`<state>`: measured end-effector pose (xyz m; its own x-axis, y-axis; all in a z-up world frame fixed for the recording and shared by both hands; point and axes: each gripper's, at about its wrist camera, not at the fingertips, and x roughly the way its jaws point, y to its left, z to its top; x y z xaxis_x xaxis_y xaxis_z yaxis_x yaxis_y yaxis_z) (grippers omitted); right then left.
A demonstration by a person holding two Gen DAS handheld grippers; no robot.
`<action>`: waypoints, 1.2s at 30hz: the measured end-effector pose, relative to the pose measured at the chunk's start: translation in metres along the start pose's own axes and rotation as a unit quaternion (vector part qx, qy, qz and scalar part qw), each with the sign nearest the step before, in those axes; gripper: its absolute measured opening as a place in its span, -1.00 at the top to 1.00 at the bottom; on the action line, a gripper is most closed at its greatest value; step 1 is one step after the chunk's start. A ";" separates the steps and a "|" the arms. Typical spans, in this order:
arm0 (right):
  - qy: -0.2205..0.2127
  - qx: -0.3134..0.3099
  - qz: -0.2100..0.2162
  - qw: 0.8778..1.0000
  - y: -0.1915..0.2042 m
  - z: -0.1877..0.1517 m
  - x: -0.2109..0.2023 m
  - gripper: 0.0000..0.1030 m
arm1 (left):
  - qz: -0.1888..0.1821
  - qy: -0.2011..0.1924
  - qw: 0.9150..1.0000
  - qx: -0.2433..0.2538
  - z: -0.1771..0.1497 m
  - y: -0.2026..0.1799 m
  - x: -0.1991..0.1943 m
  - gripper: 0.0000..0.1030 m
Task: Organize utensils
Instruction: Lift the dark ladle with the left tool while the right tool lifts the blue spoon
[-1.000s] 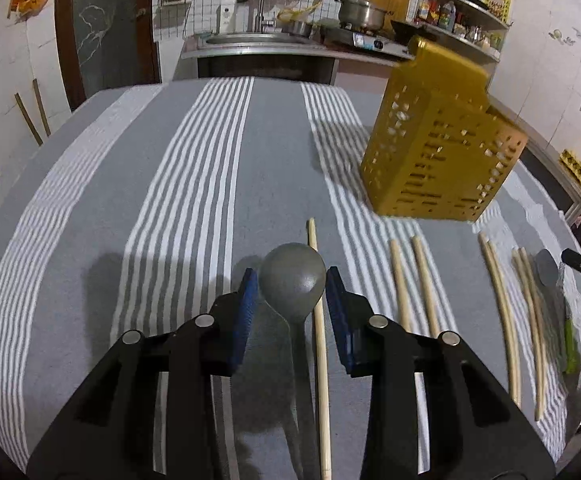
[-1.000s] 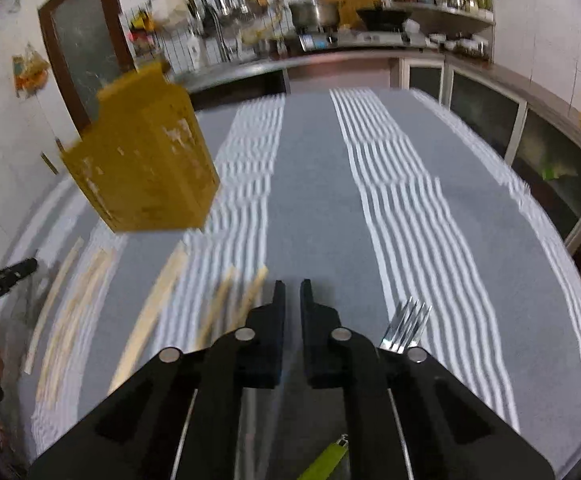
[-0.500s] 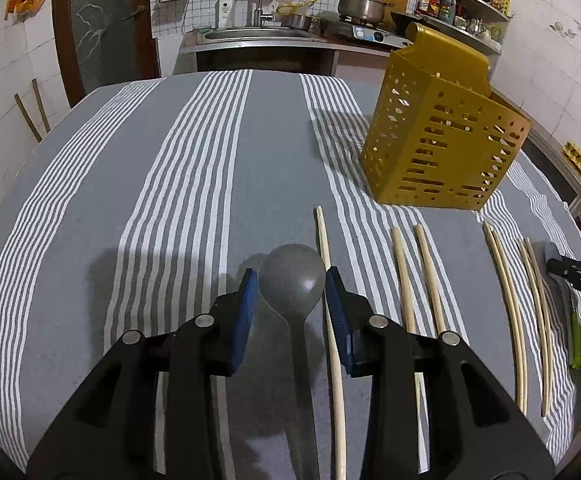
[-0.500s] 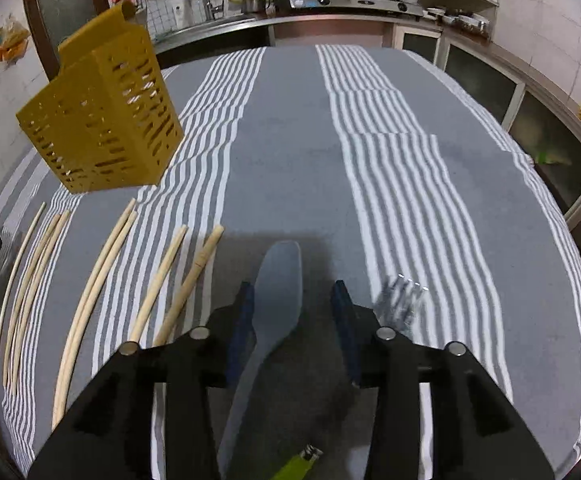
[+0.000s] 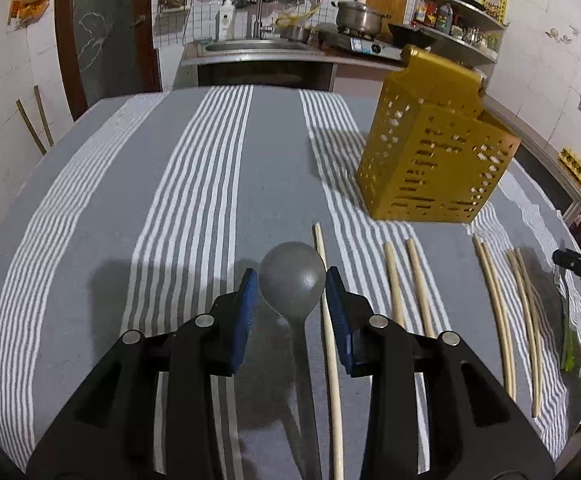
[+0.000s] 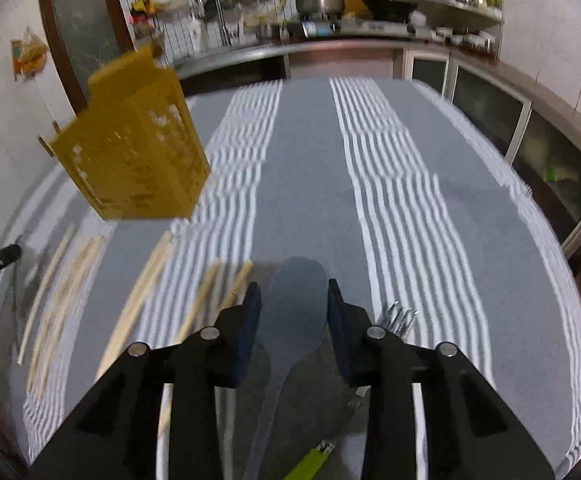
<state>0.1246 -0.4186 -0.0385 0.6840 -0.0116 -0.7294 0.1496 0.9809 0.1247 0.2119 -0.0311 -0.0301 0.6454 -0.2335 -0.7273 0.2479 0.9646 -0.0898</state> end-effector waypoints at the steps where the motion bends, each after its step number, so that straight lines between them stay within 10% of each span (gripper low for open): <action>1: -0.012 -0.002 -0.001 1.000 0.001 0.000 -0.007 0.35 | 0.000 -0.006 1.000 0.001 0.000 -0.001 -0.005 0.34; 21: -0.161 -0.017 0.007 0.987 0.018 -0.018 -0.098 0.36 | -0.003 -0.064 0.998 0.023 -0.003 -0.018 -0.053 0.50; 25: -0.164 -0.019 0.013 0.986 0.020 -0.016 -0.104 0.36 | -0.007 -0.042 0.999 0.023 -0.005 -0.015 -0.044 0.55; 28: -0.160 -0.022 0.015 0.987 0.021 -0.017 -0.101 0.36 | -0.007 -0.017 1.000 0.019 -0.007 -0.011 -0.025 -0.05; 36: -0.142 -0.021 0.017 0.989 0.019 -0.016 -0.087 0.36 | 0.038 0.067 0.996 0.032 -0.016 -0.001 0.054 -0.01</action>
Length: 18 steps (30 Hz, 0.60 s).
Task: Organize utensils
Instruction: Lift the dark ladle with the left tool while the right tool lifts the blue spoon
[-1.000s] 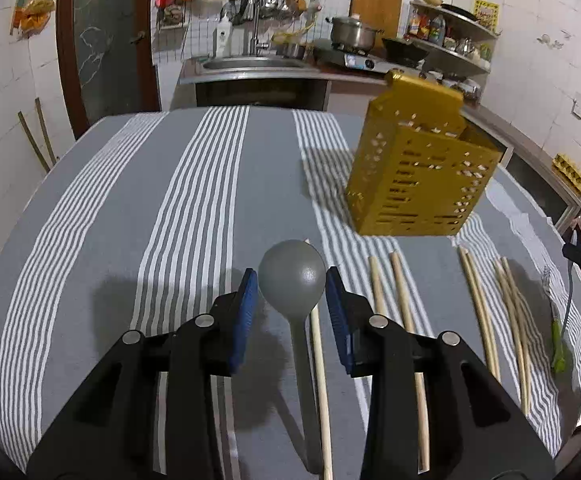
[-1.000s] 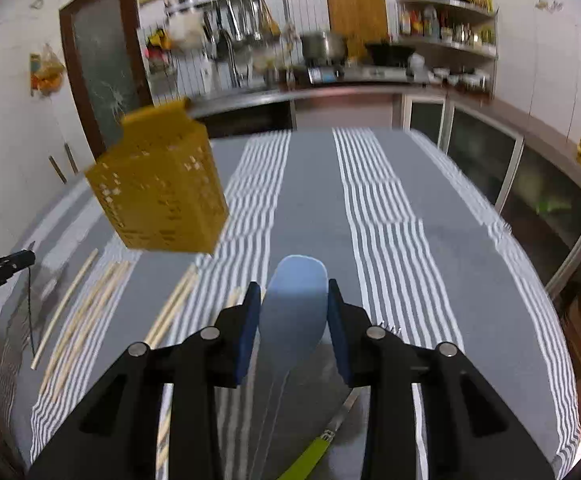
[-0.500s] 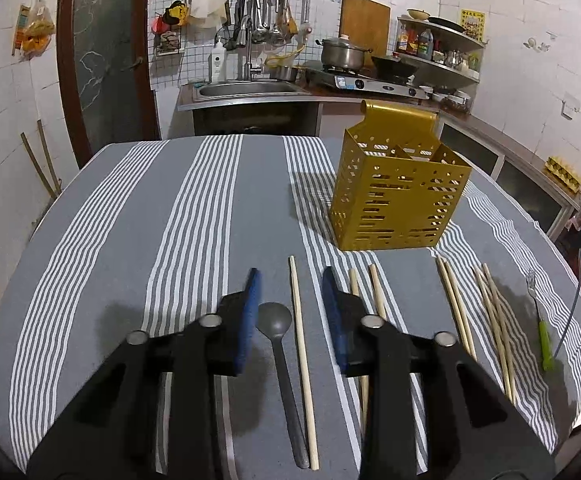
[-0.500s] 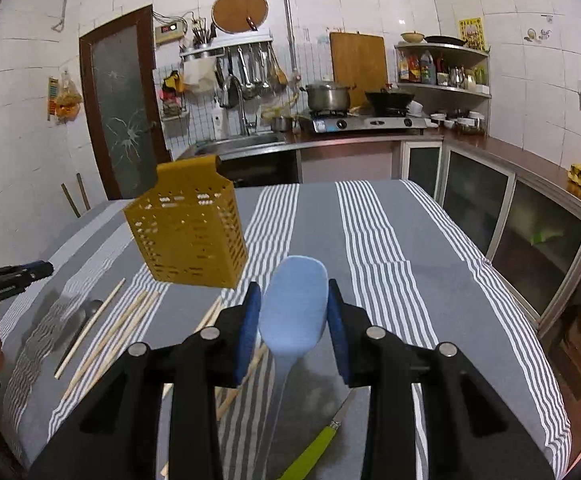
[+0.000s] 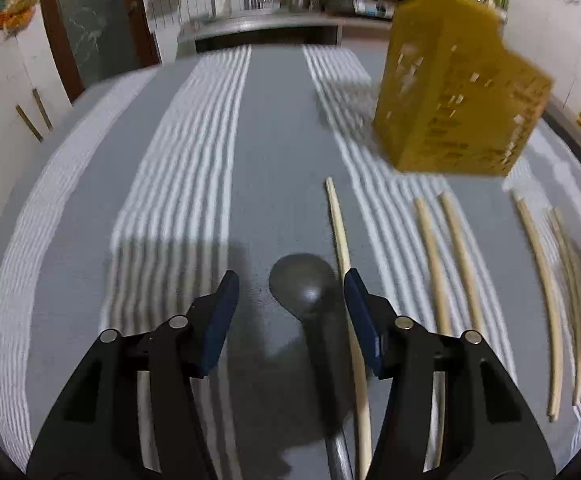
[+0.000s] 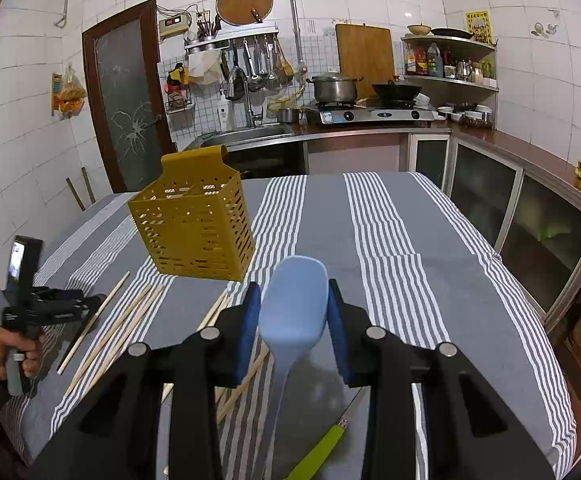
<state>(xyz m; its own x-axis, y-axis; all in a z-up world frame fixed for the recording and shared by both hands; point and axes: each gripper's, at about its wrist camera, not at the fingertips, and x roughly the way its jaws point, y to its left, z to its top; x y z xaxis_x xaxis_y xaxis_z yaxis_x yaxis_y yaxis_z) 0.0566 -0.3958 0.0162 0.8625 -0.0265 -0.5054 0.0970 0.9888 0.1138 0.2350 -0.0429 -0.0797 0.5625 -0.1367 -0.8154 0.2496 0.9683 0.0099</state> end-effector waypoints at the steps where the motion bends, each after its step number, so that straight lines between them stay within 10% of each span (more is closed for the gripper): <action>1: 0.000 0.000 0.000 1.000 0.000 0.000 0.001 0.36 | 0.009 0.000 1.000 0.000 0.001 0.001 0.002 0.05; 8: 0.009 0.000 0.001 1.000 0.001 0.000 0.009 0.36 | -0.001 0.011 1.000 0.002 0.003 -0.002 0.006 0.89; 18: -0.007 0.002 0.011 1.000 0.005 0.007 0.002 0.36 | -0.041 -0.052 0.998 -0.017 0.011 0.003 -0.044 0.89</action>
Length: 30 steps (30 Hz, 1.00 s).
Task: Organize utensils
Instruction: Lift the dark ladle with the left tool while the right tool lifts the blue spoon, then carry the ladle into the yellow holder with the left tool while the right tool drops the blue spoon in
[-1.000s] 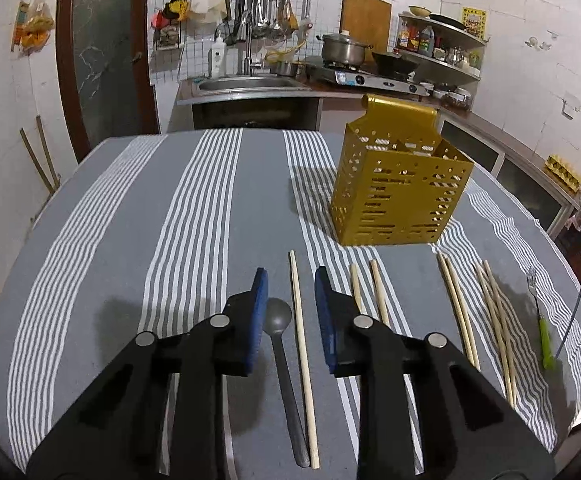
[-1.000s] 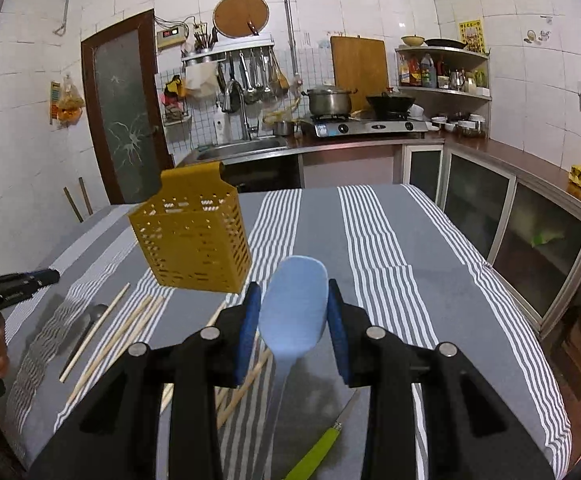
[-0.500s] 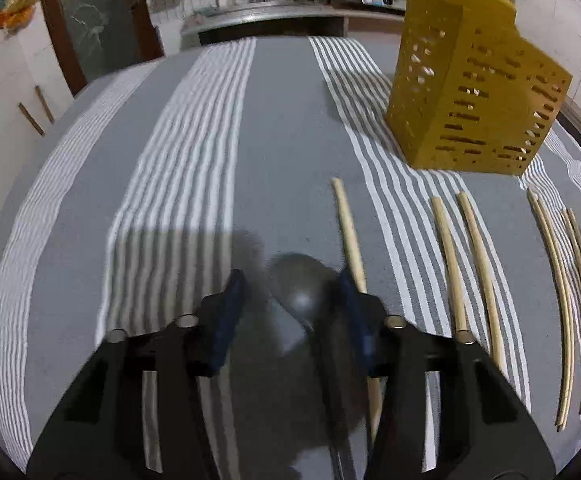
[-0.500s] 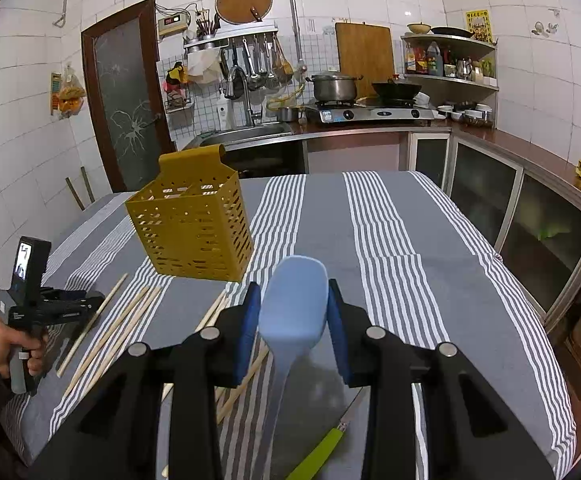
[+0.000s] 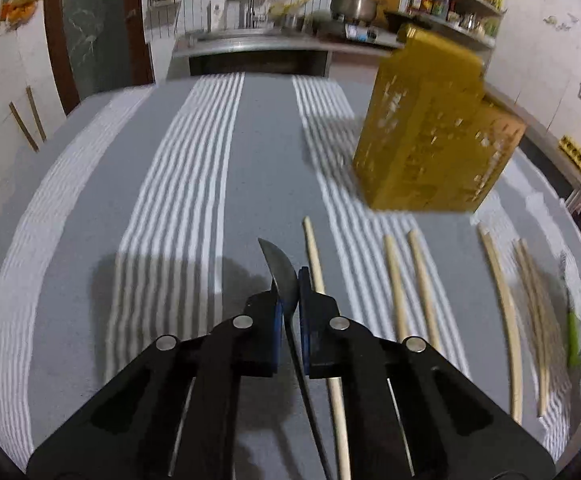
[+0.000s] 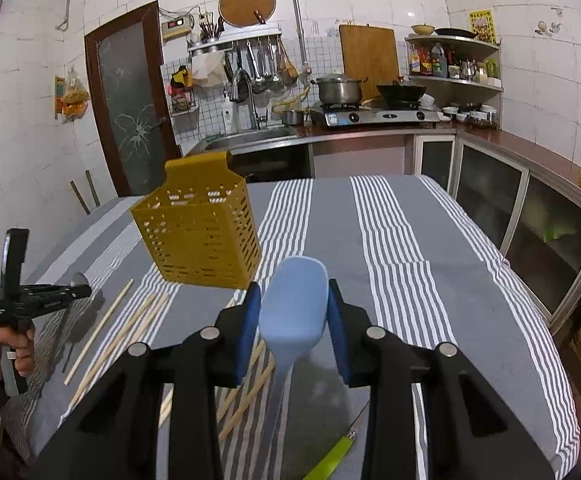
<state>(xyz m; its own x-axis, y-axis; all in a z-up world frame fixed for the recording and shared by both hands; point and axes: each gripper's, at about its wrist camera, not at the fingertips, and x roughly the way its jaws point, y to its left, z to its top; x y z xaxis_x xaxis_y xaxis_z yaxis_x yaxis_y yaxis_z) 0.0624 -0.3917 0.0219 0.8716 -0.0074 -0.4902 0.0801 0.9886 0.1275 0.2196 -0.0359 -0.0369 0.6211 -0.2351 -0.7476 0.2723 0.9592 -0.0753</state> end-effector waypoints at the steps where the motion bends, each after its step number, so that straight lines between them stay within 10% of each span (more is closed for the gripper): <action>1: -0.003 -0.001 0.001 1.000 0.000 0.001 -0.002 0.36 | -0.002 -0.011 1.000 0.001 0.002 -0.002 -0.008 0.89; 13: -0.049 -0.014 0.013 0.999 0.011 0.019 -0.027 0.36 | -0.020 -0.102 0.994 0.016 0.024 -0.029 -0.069 0.89; 30: -0.057 -0.019 0.015 0.998 0.013 0.026 -0.030 0.36 | -0.016 -0.112 0.993 0.024 0.029 -0.034 -0.080 0.88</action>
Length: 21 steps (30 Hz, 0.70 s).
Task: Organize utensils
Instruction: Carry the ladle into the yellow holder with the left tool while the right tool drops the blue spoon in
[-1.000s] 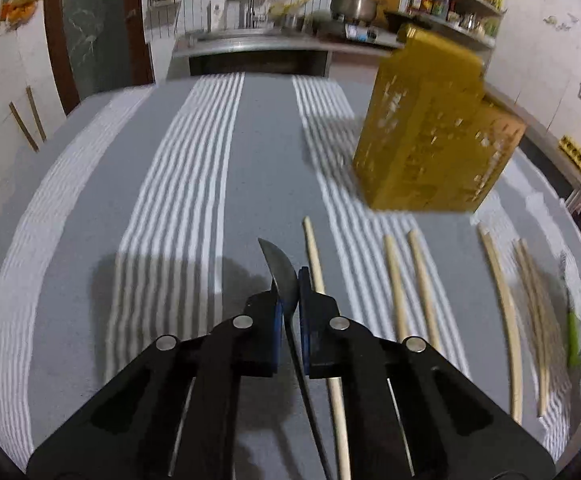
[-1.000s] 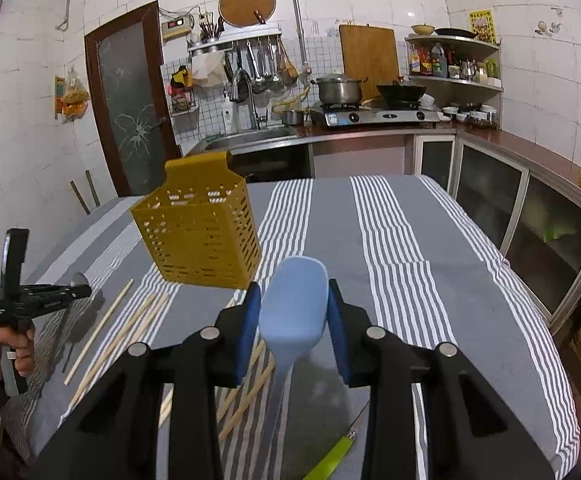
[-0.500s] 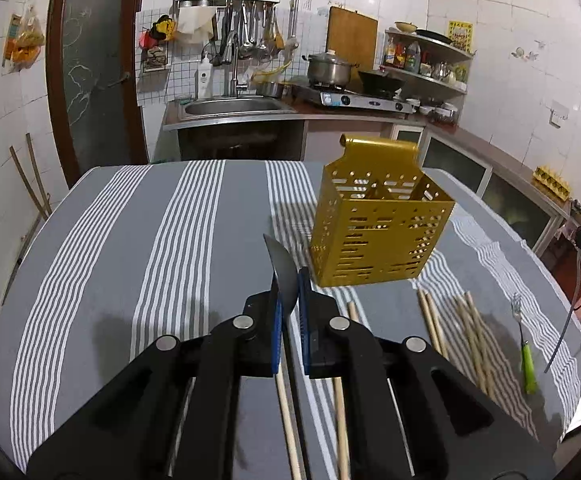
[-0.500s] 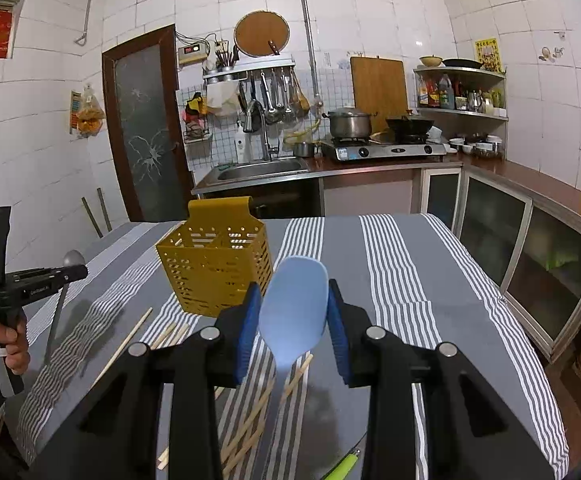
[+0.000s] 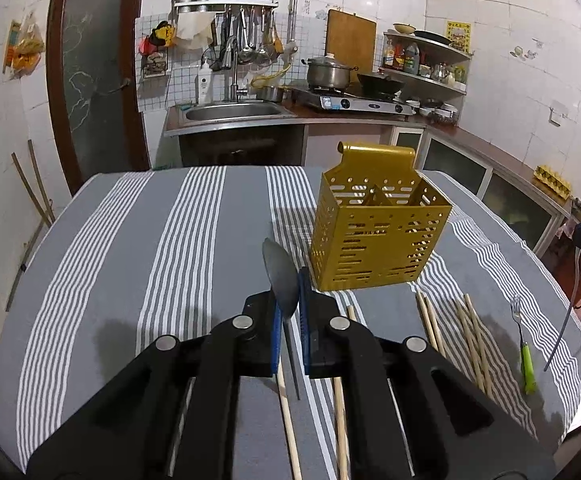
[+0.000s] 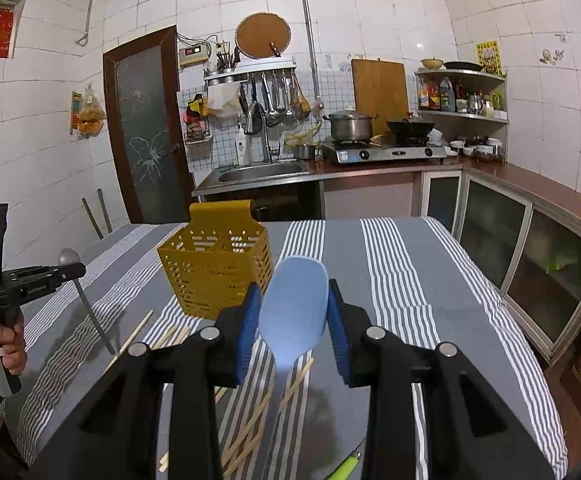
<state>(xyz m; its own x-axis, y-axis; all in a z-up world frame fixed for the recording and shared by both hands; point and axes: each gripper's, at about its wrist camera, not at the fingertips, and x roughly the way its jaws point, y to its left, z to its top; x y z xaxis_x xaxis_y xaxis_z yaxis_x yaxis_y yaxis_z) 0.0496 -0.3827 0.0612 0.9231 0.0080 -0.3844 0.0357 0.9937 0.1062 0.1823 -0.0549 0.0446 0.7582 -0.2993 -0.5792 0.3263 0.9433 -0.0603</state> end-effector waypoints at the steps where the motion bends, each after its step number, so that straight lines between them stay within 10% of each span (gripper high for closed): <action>1: -0.002 -0.001 0.001 1.000 0.000 0.002 0.001 0.36 | -0.001 0.000 1.000 0.001 0.003 -0.001 -0.001 0.88; 21: -0.071 -0.040 0.001 0.997 0.023 0.075 0.008 0.36 | -0.004 -0.062 0.998 0.013 0.082 -0.015 -0.022 0.88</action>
<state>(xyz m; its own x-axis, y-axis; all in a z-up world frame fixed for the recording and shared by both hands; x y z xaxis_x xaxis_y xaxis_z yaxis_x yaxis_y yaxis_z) 0.0869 -0.3682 0.1295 0.9685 -0.0008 -0.2491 0.0090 0.9995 0.0316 0.2067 -0.0745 0.1250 0.8188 -0.3236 -0.4741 0.3455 0.9374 -0.0432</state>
